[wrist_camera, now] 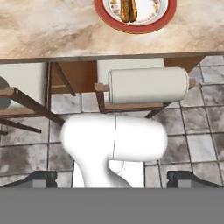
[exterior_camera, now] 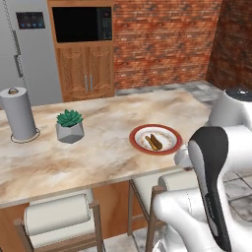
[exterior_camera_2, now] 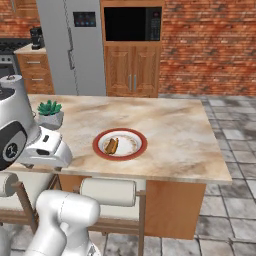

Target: Move the hot dog bun to the plate on the dining table and place the condiment next to that plate. Then navigate to the fridge and take the sausage and place it on the plate as well.

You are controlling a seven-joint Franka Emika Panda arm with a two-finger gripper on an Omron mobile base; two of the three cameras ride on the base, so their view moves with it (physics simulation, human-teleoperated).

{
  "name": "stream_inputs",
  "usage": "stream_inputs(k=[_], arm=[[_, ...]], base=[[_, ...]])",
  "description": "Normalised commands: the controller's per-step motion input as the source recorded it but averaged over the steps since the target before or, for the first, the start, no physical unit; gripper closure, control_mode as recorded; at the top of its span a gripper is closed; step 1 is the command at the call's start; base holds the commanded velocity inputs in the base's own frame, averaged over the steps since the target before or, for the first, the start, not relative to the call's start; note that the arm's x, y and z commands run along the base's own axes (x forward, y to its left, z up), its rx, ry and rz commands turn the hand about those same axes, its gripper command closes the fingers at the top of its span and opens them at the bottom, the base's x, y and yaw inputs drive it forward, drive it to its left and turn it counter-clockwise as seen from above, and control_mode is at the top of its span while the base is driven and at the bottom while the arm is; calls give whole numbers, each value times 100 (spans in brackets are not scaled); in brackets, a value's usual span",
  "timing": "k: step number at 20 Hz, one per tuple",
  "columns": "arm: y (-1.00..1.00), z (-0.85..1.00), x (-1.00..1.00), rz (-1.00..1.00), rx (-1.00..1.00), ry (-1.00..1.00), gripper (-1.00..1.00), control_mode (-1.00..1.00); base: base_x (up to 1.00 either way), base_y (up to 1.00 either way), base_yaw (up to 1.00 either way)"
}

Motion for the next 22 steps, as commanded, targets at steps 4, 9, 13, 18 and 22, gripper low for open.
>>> stream_inputs(k=[4,9,13,18,22], arm=[[4,-1,-15,0,0,0,-100,100],[0,0,0,0,0,0,-100,100],[0,0,0,0,0,0,-100,100],[0,0,0,0,0,0,-100,100],[0,0,0,0,0,0,-100,100]], base=[[-57,22,0],[-91,94,0],[-79,100,0],[-65,100,0],[-49,100,0]])
